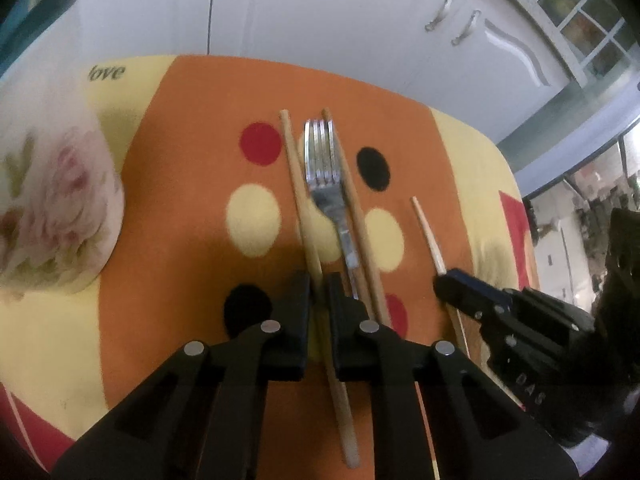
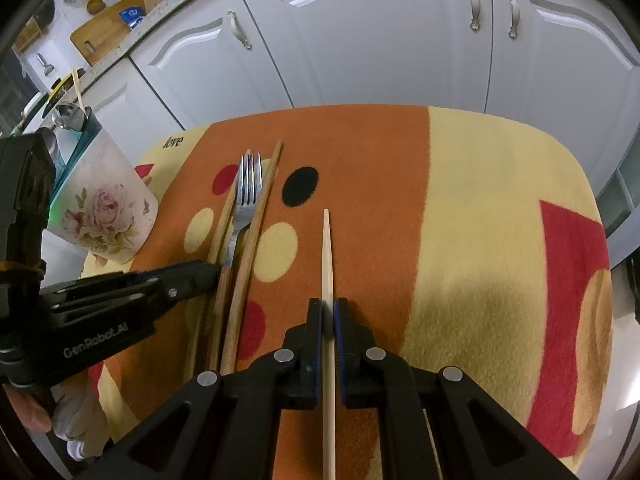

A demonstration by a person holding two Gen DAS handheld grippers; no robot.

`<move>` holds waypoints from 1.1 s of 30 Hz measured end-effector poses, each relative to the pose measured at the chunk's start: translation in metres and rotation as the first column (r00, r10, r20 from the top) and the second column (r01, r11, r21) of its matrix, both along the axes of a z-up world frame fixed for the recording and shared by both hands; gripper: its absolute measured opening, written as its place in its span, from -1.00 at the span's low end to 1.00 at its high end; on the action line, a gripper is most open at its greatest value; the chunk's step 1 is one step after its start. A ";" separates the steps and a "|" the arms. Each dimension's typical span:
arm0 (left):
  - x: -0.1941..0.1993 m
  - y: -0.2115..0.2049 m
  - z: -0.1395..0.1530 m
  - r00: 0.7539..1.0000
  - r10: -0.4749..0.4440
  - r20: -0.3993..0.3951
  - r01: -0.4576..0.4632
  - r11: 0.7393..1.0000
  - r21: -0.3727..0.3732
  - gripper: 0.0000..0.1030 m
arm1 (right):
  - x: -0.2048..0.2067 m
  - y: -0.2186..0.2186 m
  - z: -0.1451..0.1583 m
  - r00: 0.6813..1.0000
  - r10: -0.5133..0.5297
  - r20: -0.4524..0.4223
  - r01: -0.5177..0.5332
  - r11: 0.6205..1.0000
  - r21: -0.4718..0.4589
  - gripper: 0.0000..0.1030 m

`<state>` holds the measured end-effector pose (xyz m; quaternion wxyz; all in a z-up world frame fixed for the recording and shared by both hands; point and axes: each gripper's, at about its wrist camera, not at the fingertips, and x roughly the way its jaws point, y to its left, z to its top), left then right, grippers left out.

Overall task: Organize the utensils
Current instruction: 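Close the right gripper on a wooden chopstick while the left gripper closes on another chopstick, then regrip the chopstick with the right gripper and lift both chopsticks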

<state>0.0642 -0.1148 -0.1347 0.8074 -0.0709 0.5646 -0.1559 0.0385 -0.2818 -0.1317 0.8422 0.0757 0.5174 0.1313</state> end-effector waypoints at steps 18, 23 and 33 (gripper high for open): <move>-0.035 0.034 0.024 0.999 -0.027 0.042 0.024 0.998 0.066 -0.46 | -0.020 0.004 0.006 1.000 0.006 -0.024 -0.006 1.000 0.011 -0.63; -0.012 0.012 0.015 0.998 -0.025 0.065 0.014 0.987 0.158 -0.45 | -0.002 0.010 0.002 0.999 0.041 -0.021 -0.041 0.999 -0.025 -0.63; 0.003 0.002 0.004 0.995 -0.072 0.067 0.055 0.973 0.222 -0.91 | 0.004 0.006 0.003 0.997 0.082 0.001 -0.082 0.995 -0.051 -0.90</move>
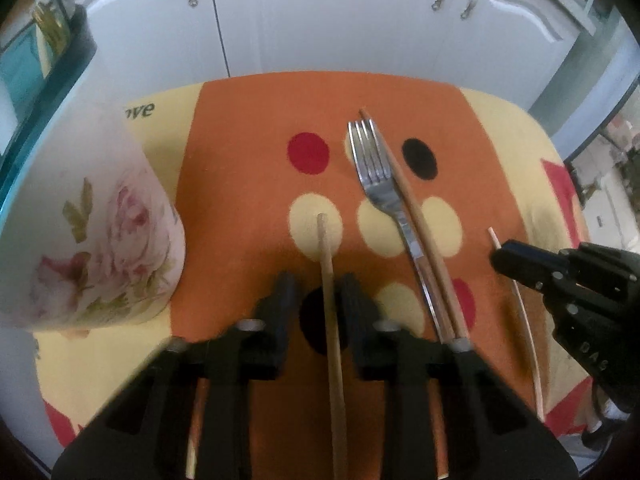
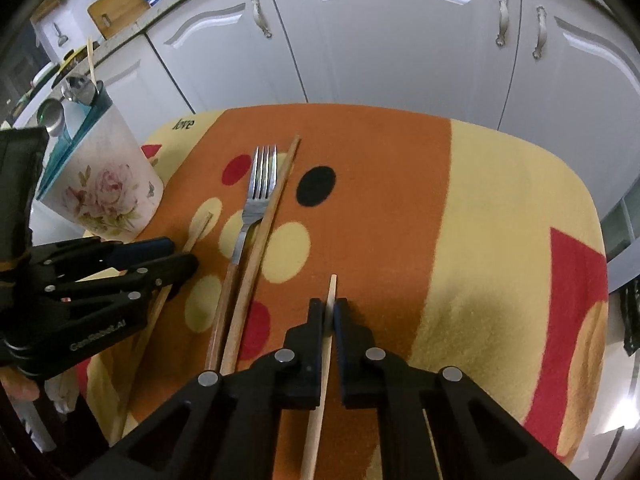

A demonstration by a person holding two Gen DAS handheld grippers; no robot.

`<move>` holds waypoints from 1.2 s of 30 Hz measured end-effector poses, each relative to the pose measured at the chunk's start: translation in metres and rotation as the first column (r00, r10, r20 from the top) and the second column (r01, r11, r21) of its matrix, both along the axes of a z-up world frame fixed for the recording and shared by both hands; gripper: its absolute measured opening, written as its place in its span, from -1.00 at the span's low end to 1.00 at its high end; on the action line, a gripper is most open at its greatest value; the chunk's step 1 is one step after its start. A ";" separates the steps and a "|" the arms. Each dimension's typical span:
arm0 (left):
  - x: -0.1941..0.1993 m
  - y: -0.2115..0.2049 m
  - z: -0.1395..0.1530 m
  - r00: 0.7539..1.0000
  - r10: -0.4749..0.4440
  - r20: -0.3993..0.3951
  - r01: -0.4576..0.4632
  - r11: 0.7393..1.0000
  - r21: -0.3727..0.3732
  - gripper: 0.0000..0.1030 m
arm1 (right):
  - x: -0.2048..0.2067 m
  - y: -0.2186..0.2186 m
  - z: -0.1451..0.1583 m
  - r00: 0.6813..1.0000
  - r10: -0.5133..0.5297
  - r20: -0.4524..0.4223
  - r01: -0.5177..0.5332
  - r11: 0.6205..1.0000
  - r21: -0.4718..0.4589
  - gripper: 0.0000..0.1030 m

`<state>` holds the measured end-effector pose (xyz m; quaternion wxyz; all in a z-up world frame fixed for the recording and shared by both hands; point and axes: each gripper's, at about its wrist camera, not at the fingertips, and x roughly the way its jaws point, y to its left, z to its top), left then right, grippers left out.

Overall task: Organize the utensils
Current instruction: 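Regrip the chopstick with the right gripper and lift both chopsticks, then carry both chopsticks up over the floral cup and lower them in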

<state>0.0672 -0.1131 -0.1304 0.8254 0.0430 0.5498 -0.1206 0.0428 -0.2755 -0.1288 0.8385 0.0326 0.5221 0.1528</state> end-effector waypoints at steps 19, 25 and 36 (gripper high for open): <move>-0.055 0.060 0.113 0.983 0.026 0.181 0.029 0.956 -0.294 -0.92 | -0.055 0.000 0.104 0.967 -0.001 0.253 -0.040 0.987 0.156 -0.91; -0.070 0.068 0.140 0.971 0.043 0.235 0.035 0.947 -0.320 -0.92 | -0.065 0.009 0.124 0.953 0.011 0.302 -0.058 0.987 0.150 -0.91; -0.077 0.094 0.184 0.943 0.106 0.316 0.013 0.936 -0.353 -0.92 | -0.072 0.035 0.164 0.922 0.061 0.383 -0.111 0.988 0.109 -0.92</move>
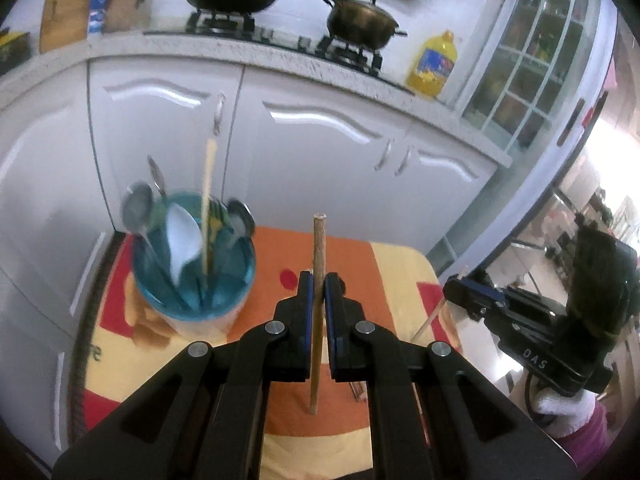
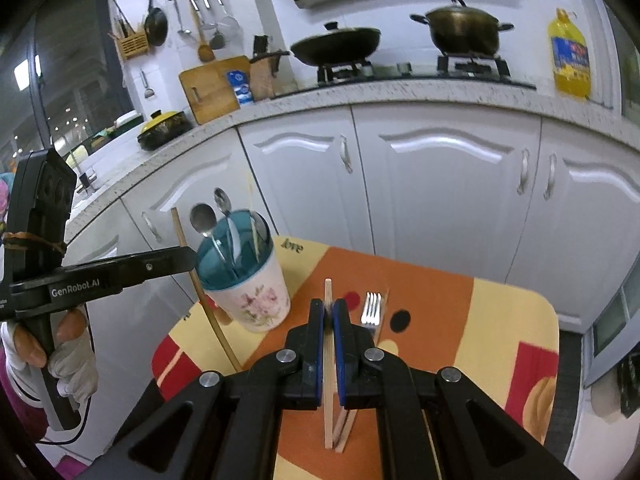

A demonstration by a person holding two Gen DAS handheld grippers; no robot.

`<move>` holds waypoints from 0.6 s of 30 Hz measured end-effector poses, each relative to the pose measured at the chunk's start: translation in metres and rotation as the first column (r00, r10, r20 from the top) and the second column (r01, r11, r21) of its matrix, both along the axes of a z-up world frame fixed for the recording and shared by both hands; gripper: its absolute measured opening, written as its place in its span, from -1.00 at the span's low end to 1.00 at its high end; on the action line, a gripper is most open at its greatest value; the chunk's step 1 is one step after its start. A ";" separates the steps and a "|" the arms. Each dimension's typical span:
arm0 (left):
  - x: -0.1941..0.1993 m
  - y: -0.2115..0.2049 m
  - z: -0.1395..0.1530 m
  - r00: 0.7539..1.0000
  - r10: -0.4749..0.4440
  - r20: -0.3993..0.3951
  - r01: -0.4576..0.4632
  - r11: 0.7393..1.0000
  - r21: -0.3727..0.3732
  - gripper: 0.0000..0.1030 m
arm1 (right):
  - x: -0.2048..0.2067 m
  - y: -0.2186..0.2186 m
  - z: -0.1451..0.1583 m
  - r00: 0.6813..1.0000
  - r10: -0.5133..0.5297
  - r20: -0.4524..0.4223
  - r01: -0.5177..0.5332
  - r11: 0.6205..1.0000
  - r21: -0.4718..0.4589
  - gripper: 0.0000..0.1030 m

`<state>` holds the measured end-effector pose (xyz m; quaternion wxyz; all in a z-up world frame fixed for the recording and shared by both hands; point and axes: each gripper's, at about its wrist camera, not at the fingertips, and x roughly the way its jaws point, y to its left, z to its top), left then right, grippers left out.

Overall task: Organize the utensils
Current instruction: 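Carry both chopsticks up over the floral cup and lower them in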

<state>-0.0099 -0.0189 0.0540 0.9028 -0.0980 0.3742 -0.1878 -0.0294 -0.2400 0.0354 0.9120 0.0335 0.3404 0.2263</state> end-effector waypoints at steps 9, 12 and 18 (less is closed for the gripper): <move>0.009 0.042 0.060 0.988 0.102 0.116 -0.099 0.995 -0.029 -0.92 | 0.015 0.034 0.054 0.992 0.055 0.115 -0.057 0.998 0.016 -0.92; 0.017 0.058 0.077 0.977 0.149 0.153 -0.147 0.989 -0.024 -0.92 | 0.022 0.048 0.074 0.985 0.075 0.157 -0.080 0.996 0.025 -0.92; 0.036 0.085 0.092 0.948 0.243 0.204 -0.245 0.969 -0.012 -0.92 | 0.041 0.077 0.103 0.972 0.094 0.215 -0.108 0.993 0.056 -0.92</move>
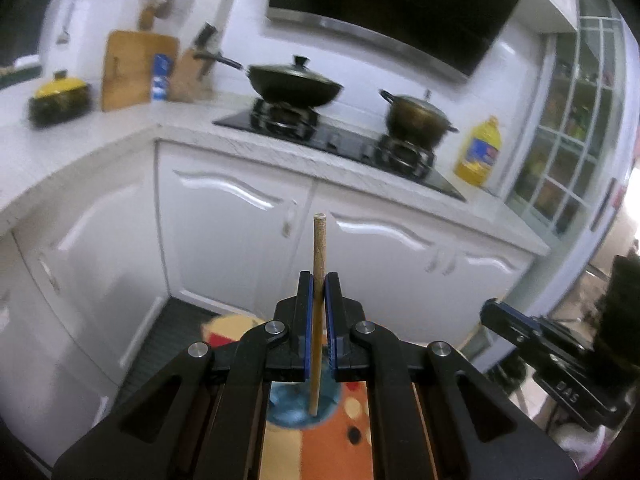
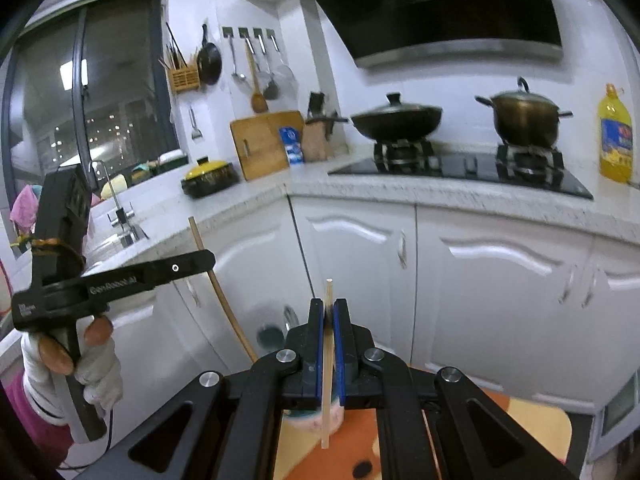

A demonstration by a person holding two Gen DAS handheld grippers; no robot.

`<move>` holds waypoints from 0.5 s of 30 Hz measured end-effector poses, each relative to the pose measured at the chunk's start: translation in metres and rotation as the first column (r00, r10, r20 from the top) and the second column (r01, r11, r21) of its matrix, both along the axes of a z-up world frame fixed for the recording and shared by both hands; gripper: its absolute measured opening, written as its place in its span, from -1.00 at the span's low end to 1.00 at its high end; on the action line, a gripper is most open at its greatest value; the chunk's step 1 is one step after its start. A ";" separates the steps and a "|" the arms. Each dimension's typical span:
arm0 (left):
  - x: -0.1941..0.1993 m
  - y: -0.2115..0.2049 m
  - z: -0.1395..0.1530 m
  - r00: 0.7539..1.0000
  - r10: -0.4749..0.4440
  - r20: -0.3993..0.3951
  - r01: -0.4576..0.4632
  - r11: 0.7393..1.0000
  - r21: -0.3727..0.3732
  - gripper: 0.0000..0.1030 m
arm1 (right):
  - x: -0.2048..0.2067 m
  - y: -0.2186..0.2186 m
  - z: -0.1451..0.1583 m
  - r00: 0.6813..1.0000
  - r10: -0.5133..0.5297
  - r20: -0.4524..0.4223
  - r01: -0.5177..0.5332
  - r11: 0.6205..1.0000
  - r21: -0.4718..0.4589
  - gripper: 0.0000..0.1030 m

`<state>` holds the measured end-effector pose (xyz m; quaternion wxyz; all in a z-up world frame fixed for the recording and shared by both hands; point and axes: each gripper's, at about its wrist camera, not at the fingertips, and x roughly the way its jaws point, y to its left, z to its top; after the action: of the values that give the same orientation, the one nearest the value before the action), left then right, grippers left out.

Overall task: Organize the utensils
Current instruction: 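Carry both chopsticks up over the floral cup and lower them in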

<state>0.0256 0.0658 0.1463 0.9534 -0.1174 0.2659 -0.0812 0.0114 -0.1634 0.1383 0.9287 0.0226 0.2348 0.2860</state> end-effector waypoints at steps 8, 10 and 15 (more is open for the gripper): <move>0.031 0.014 -0.020 0.998 0.064 -0.024 -0.062 0.997 0.048 -0.92 | 0.040 0.045 -0.004 1.000 0.008 0.024 -0.008 1.000 -0.010 -0.92; 0.036 0.015 -0.027 0.997 0.068 -0.036 -0.066 0.996 0.058 -0.92 | 0.049 0.053 -0.010 1.000 0.004 0.027 -0.003 1.000 -0.022 -0.92; 0.043 0.015 -0.049 0.994 0.071 -0.079 -0.066 0.996 0.064 -0.92 | 0.071 0.064 -0.034 1.000 0.006 -0.006 -0.006 0.999 -0.040 -0.92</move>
<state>0.0685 0.0805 0.0977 0.9471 -0.1006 0.3026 -0.0354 0.0827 -0.0994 0.1039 0.9274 0.0041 0.2435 0.2839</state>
